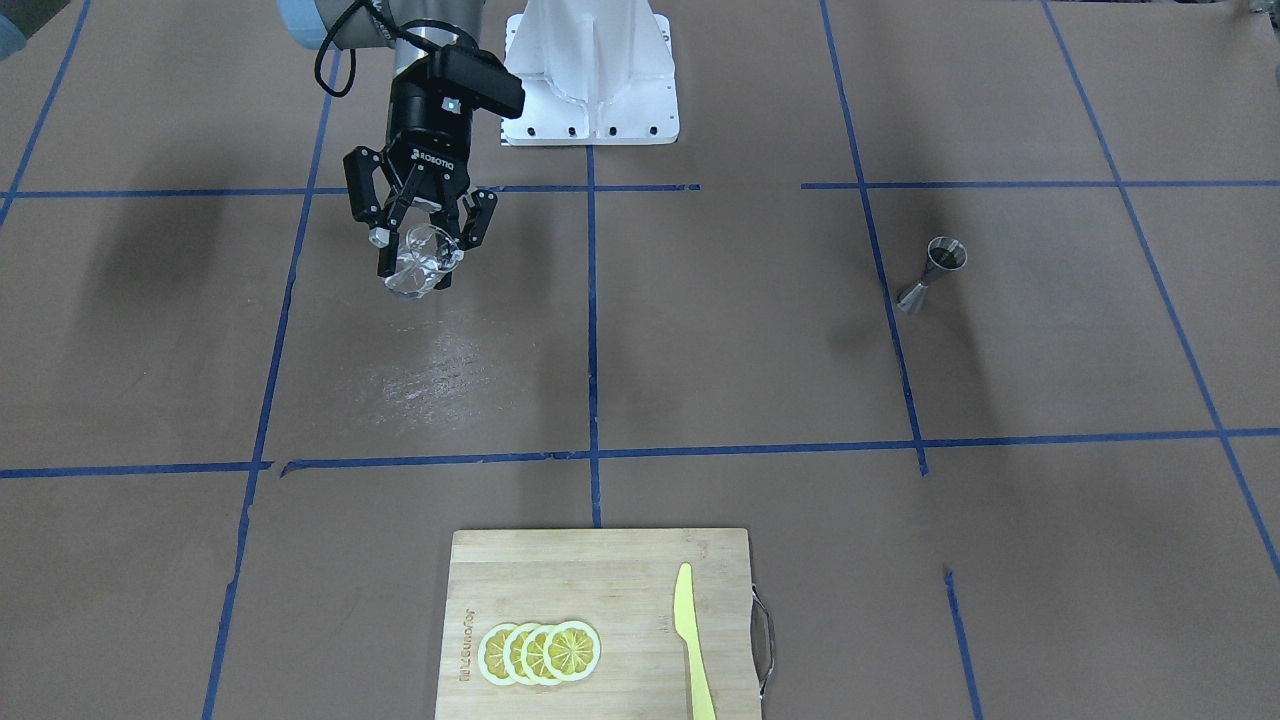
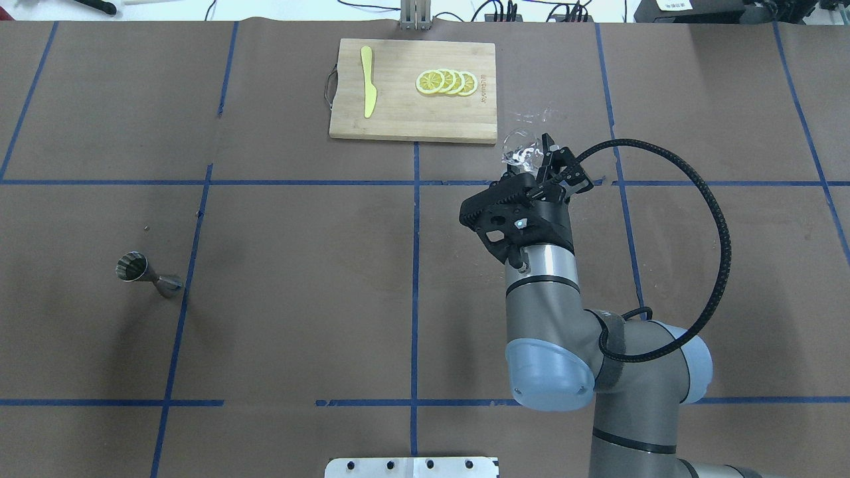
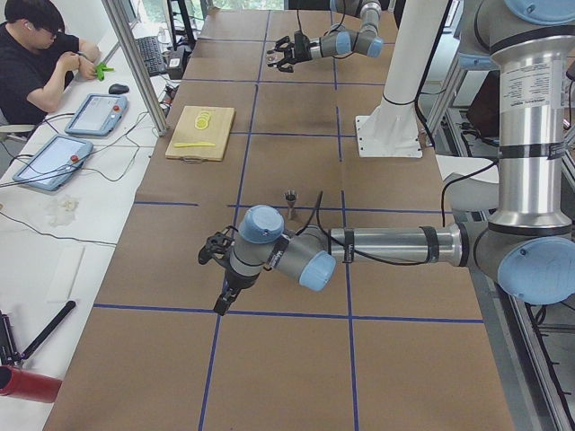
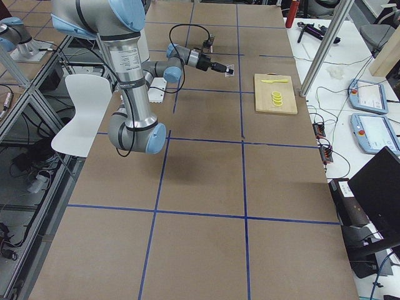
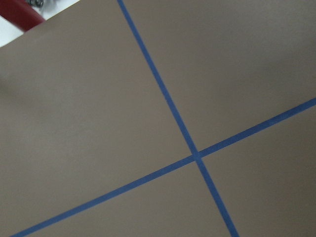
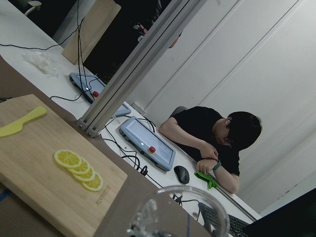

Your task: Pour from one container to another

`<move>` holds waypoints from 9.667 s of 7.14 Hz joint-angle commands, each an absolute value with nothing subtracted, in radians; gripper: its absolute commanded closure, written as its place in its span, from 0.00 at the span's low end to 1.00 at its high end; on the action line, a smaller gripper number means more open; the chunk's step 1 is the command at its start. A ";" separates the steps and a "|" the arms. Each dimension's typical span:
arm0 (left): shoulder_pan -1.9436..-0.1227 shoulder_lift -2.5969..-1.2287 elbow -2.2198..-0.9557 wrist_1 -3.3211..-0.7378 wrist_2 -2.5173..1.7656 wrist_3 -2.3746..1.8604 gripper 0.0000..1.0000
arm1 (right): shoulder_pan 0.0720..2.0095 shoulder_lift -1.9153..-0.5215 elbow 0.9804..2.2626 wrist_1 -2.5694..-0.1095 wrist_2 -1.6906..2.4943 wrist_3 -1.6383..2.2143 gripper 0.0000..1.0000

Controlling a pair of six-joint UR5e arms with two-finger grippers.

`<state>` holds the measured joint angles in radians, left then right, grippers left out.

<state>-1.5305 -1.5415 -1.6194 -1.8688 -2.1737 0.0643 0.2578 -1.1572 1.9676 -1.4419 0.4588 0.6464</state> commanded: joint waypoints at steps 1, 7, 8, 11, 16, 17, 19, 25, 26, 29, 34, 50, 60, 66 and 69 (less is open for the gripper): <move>-1.606 -1.568 -1.626 -1.652 -2.408 0.060 0.00 | 0.258 -1.161 1.968 -1.442 0.457 0.650 1.00; -1.608 -1.551 -1.628 -1.747 -2.418 0.072 0.00 | 0.244 -1.320 1.959 -1.178 0.459 0.721 1.00; -1.608 -1.551 -1.629 -1.747 -2.418 0.072 0.00 | 0.238 -1.374 1.935 -1.035 0.460 0.738 1.00; -1.608 -1.551 -1.629 -1.753 -2.418 0.074 0.00 | 0.222 -1.414 1.844 -0.844 0.468 0.850 1.00; -1.608 -1.551 -1.624 -1.773 -2.418 0.074 0.00 | 0.221 -1.602 1.850 -0.839 0.554 1.290 1.00; -1.608 -1.549 -1.624 -1.773 -2.418 0.074 0.00 | 0.219 -1.636 1.847 -0.839 0.551 1.328 1.00; -1.608 -1.549 -1.623 -1.773 -2.418 0.075 0.00 | 0.212 -1.644 1.792 -0.839 0.534 1.417 1.00; -1.606 -1.551 -1.624 -1.773 -2.418 0.075 0.00 | 0.146 -1.644 1.724 -0.839 0.448 1.506 0.85; -1.606 -1.551 -1.626 -1.773 -2.418 0.075 0.00 | 0.134 -1.646 1.709 -0.839 0.437 1.540 0.78; -1.606 -1.551 -1.628 -1.773 -2.418 0.075 0.00 | 0.121 -1.646 1.680 -0.839 0.434 1.552 0.77; -1.606 -1.552 -1.626 -1.773 -2.418 0.075 0.00 | 0.117 -1.660 1.647 -0.839 0.434 1.566 0.75; -1.606 -1.552 -1.632 -1.773 -2.419 0.077 0.00 | 0.117 -1.652 1.671 -0.838 0.423 1.566 0.00; -1.606 -1.552 -1.634 -1.773 -2.425 0.077 0.00 | 0.203 -1.718 1.896 -0.841 0.525 1.311 0.00; -1.606 -1.552 -1.631 -1.799 -2.425 0.077 0.00 | 0.880 -1.720 1.918 -0.851 1.539 0.812 0.00; -1.606 -1.551 -1.628 -1.802 -2.427 0.077 0.00 | 1.355 -1.713 1.910 -1.131 2.076 0.370 0.00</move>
<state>-1.6061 -1.5520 -1.6297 -1.7998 -2.4263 0.0767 1.1643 -1.7166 1.9103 -0.9854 1.8782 0.5952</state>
